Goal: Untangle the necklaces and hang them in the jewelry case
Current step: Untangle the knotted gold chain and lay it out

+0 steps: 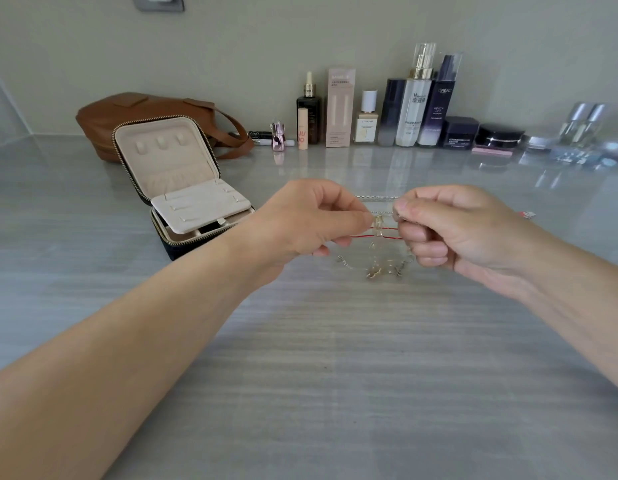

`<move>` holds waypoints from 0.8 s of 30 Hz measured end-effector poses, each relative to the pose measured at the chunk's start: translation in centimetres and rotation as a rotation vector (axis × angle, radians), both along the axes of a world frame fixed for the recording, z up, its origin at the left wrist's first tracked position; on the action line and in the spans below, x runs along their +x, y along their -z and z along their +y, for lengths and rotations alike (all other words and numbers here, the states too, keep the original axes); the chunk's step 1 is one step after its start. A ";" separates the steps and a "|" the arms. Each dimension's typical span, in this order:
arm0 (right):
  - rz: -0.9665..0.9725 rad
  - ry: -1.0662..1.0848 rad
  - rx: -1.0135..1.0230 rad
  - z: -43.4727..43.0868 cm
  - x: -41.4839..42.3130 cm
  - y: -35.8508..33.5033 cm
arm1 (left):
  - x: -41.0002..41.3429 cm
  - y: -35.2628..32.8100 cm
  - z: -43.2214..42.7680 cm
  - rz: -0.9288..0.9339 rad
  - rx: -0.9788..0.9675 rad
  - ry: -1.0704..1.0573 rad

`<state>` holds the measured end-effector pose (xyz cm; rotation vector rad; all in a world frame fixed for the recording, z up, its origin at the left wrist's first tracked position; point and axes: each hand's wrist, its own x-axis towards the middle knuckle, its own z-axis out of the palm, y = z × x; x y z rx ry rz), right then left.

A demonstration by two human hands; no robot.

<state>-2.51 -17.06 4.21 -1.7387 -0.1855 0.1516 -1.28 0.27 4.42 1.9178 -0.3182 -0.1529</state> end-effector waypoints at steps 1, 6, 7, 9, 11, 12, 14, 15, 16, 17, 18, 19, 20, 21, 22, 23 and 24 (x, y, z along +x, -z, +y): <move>0.001 -0.001 -0.006 0.0 0.0 0.0 | 0.0 0.0 0.0 0.006 -0.008 -0.004; -0.023 -0.012 -0.037 -0.2 0.0 0.2 | -0.2 -0.3 0.0 0.076 -0.149 0.013; -0.024 -0.018 -0.029 -0.2 -0.1 0.2 | -0.2 -0.3 0.0 0.093 -0.178 0.019; -0.028 -0.031 -0.018 -0.1 -0.3 0.0 | -0.1 -0.4 0.1 0.109 -0.208 0.025; -0.028 -0.042 -0.026 0.0 -0.4 -0.1 | -0.1 -0.4 0.1 0.107 -0.211 0.026; -0.028 -0.045 -0.032 0.0 -0.5 -0.1 | -0.1 -0.4 0.2 0.104 -0.207 0.025; -0.034 -0.040 -0.039 -0.1 -0.4 -0.1 | -0.1 -0.4 0.2 0.097 -0.196 0.022; -0.040 -0.032 -0.039 -0.1 -0.4 -0.1 | -0.1 -0.3 0.2 0.096 -0.190 0.018; -0.047 -0.024 -0.038 -0.2 -0.3 -0.1 | 0.0 -0.3 0.2 0.098 -0.187 0.013; -0.056 -0.020 -0.038 -0.2 -0.3 0.0 | 0.0 -0.3 0.2 0.105 -0.195 0.010; -0.064 -0.019 -0.041 -0.3 -0.3 0.0 | 0.0 -0.2 0.2 0.118 -0.217 0.011; -0.071 -0.021 -0.047 -0.3 -0.2 0.0 | 0.0 -0.2 0.2 0.136 -0.251 0.014; -0.075 -0.022 -0.056 -0.3 -0.2 0.0 | 0.0 -0.3 0.2 0.156 -0.288 0.020; -0.077 -0.022 -0.066 -0.3 -0.2 0.0 | 0.0 -0.3 0.2 0.175 -0.322 0.024; -0.078 -0.020 -0.075 -0.3 -0.2 0.1 | 0.0 -0.3 0.1 0.190 -0.345 0.025; -0.077 -0.019 -0.083 -0.2 -0.2 0.1 | 0.0 -0.3 0.1 0.198 -0.356 0.024; -0.076 -0.017 -0.087 -0.2 -0.2 0.1 | 0.0 -0.3 0.1 0.198 -0.355 0.023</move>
